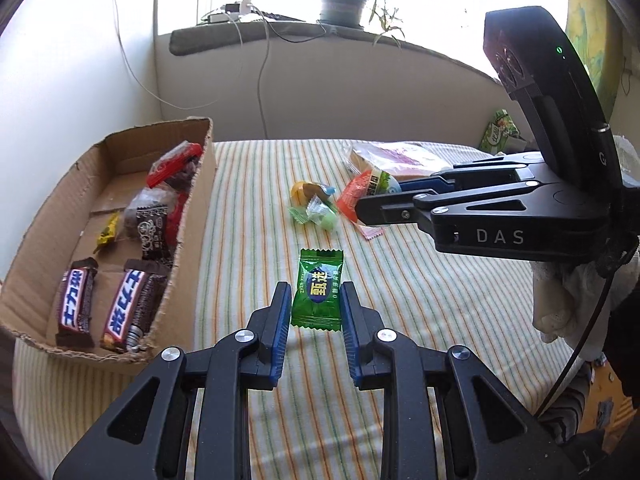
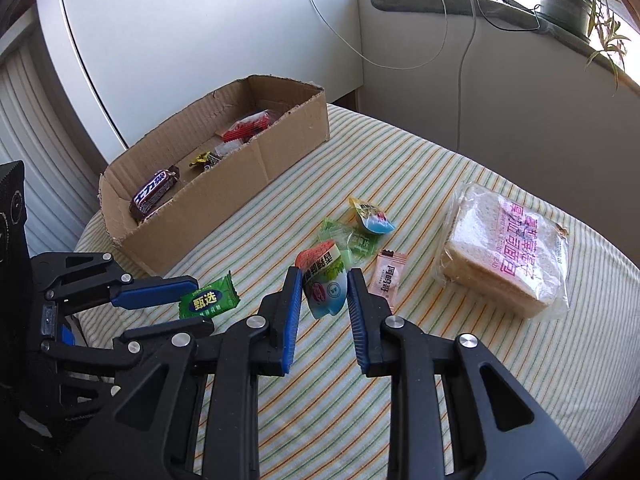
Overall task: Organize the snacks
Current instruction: 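Drop the green candy into the box with the left tool while the right tool drops a round candy, then grasp the clear green candy with the left tool while the right tool grasps the pink pastry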
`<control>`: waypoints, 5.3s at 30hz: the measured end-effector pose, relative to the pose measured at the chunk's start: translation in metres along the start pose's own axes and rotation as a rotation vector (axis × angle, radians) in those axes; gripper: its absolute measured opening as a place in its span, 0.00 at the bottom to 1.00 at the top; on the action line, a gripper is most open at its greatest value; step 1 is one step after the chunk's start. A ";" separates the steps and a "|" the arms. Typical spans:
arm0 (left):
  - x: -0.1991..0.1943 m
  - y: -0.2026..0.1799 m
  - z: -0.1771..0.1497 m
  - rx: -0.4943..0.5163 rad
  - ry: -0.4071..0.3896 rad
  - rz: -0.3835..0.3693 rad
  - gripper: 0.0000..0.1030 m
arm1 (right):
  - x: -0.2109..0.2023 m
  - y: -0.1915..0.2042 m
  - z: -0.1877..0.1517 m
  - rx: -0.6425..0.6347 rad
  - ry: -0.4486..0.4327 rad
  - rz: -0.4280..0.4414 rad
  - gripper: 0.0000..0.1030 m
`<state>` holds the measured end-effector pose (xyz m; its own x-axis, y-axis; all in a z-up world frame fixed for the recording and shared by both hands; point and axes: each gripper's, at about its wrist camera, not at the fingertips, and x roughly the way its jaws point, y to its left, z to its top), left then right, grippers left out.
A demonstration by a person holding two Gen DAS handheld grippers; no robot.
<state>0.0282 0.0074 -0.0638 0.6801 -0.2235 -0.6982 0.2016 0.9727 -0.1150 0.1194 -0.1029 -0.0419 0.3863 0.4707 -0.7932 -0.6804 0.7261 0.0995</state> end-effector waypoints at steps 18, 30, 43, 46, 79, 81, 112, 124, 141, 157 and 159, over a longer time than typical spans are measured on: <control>-0.038 0.074 0.005 -0.121 -0.107 0.134 0.22 | -0.012 0.055 0.033 -0.049 -0.076 0.042 0.23; -0.048 0.119 0.006 -0.178 -0.132 0.222 0.22 | 0.007 0.096 0.054 -0.093 -0.081 0.080 0.23; -0.043 0.143 0.004 -0.208 -0.123 0.256 0.22 | 0.033 0.120 0.066 -0.121 -0.055 0.116 0.23; -0.042 0.145 0.004 -0.213 -0.121 0.260 0.22 | 0.039 0.123 0.067 -0.122 -0.050 0.122 0.23; -0.044 0.152 0.008 -0.218 -0.134 0.352 0.67 | 0.037 0.130 0.072 -0.167 -0.088 0.074 0.82; -0.045 0.151 0.009 -0.212 -0.137 0.356 0.68 | 0.035 0.129 0.070 -0.168 -0.089 0.064 0.82; -0.041 0.075 0.030 -0.109 -0.179 0.260 0.78 | -0.007 0.021 -0.006 -0.029 -0.053 -0.055 0.82; -0.008 0.027 0.042 -0.043 -0.132 0.132 0.60 | 0.007 -0.017 -0.024 0.032 -0.016 -0.059 0.68; 0.075 -0.004 0.049 -0.062 0.030 0.040 0.34 | 0.055 -0.035 -0.017 0.043 0.036 -0.062 0.39; 0.116 0.004 0.063 -0.072 0.112 0.025 0.34 | 0.062 -0.027 -0.014 -0.045 0.059 -0.138 0.22; 0.119 0.002 0.063 -0.064 0.115 0.022 0.31 | 0.060 -0.028 -0.016 -0.048 0.061 -0.133 0.22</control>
<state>0.1538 -0.0214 -0.1020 0.5979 -0.1968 -0.7770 0.1392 0.9802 -0.1411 0.1519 -0.1031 -0.1014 0.4373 0.3396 -0.8328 -0.6553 0.7545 -0.0364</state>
